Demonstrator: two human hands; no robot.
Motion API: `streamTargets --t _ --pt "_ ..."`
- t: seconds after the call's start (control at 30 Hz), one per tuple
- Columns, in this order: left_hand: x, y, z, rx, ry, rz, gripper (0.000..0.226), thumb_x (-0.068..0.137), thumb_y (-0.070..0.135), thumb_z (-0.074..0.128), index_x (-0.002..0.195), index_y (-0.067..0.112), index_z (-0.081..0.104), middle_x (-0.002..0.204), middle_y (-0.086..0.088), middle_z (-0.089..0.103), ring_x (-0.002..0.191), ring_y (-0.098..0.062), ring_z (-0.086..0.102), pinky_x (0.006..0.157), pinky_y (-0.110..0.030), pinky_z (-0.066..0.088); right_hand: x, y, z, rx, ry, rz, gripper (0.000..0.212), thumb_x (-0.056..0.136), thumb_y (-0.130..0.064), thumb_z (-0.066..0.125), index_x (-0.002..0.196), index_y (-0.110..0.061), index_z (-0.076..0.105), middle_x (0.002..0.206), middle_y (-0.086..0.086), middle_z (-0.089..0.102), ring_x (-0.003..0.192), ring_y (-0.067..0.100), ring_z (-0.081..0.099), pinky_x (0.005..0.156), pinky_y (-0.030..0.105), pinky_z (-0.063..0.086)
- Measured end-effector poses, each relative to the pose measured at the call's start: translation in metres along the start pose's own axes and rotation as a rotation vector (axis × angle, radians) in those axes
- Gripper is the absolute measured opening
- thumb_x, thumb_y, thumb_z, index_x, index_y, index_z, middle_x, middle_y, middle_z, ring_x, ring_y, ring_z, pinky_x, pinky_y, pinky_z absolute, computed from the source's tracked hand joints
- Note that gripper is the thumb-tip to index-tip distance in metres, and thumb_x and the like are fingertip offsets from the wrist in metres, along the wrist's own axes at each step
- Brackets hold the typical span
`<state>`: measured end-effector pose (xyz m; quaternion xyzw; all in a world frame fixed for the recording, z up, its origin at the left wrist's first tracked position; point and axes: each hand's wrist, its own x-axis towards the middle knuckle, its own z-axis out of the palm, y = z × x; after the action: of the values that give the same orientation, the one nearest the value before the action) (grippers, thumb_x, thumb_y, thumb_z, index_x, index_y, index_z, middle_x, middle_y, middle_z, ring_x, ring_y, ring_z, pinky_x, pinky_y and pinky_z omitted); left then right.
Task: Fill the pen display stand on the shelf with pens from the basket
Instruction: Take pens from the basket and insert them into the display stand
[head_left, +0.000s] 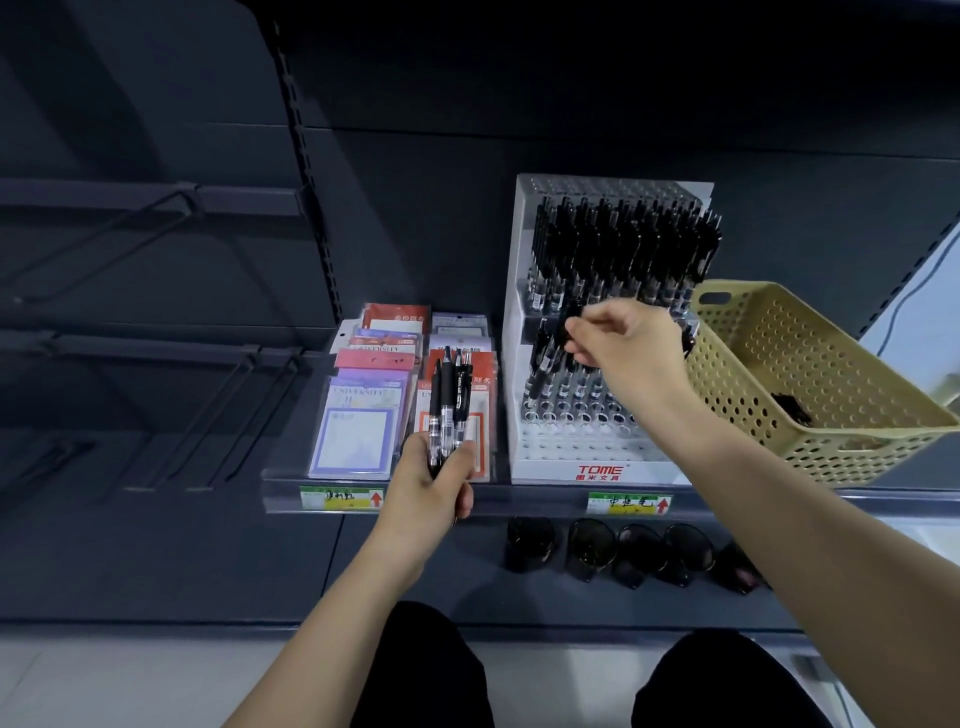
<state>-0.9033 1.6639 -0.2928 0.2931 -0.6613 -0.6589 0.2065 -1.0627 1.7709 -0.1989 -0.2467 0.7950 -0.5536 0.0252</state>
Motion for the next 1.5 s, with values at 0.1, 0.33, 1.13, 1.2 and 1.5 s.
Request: streamTargets --t 0.1,0.33,1.13,1.2,1.5 --pt "-0.002 0.001 0.001 -0.026 -0.006 0.005 0.026 0.094 0.031 0.050 0.090 0.009 0.037 0.054 0.003 0.049 0.049 -0.013 0.041 0.050 -0.025 0.036 -0.001 0.003 0.006 -0.063 -0.018 -0.022 0.006 0.088 -0.016 0.065 0.085 -0.014 0.069 0.076 0.001 0.070 0.071 0.017 0.068 0.061 0.025 0.057" --pt "-0.003 0.006 0.002 -0.090 -0.011 0.000 0.027 0.094 0.032 0.049 0.085 0.011 0.034 0.067 0.001 0.052 0.048 -0.011 0.042 0.051 -0.026 0.038 -0.001 0.015 0.021 -0.273 -0.089 -0.109 0.013 0.088 -0.013 0.063 0.085 -0.003 0.071 0.071 0.006 0.069 0.062 0.018 0.063 0.064 0.029 0.054" --pt "-0.009 0.018 0.032 -0.145 -0.072 0.022 0.024 0.094 0.025 0.053 0.100 0.002 0.050 0.070 -0.002 0.062 0.053 -0.012 0.050 0.049 -0.024 0.040 -0.049 0.021 0.010 0.151 -0.387 0.212 0.004 0.085 -0.020 0.068 0.086 -0.017 0.070 0.080 0.000 0.070 0.060 0.005 0.063 0.055 0.016 0.050" --pt "-0.009 0.017 0.032 -0.109 -0.074 0.035 0.028 0.093 0.026 0.054 0.103 0.001 0.051 0.069 0.002 0.063 0.056 -0.013 0.053 0.051 -0.026 0.041 -0.053 0.021 0.012 0.201 -0.424 0.248 0.008 0.085 -0.017 0.069 0.089 -0.011 0.069 0.076 0.002 0.068 0.062 0.008 0.063 0.056 0.017 0.050" --pt "-0.009 0.011 0.037 -0.069 -0.061 0.085 0.011 0.088 0.022 0.061 0.091 0.013 0.056 0.070 0.005 0.068 0.056 -0.006 0.054 0.050 -0.021 0.042 -0.053 0.018 0.010 0.247 -0.338 0.280 0.019 0.083 -0.020 0.071 0.087 -0.004 0.061 0.074 0.007 0.066 0.061 0.010 0.065 0.056 0.020 0.053"
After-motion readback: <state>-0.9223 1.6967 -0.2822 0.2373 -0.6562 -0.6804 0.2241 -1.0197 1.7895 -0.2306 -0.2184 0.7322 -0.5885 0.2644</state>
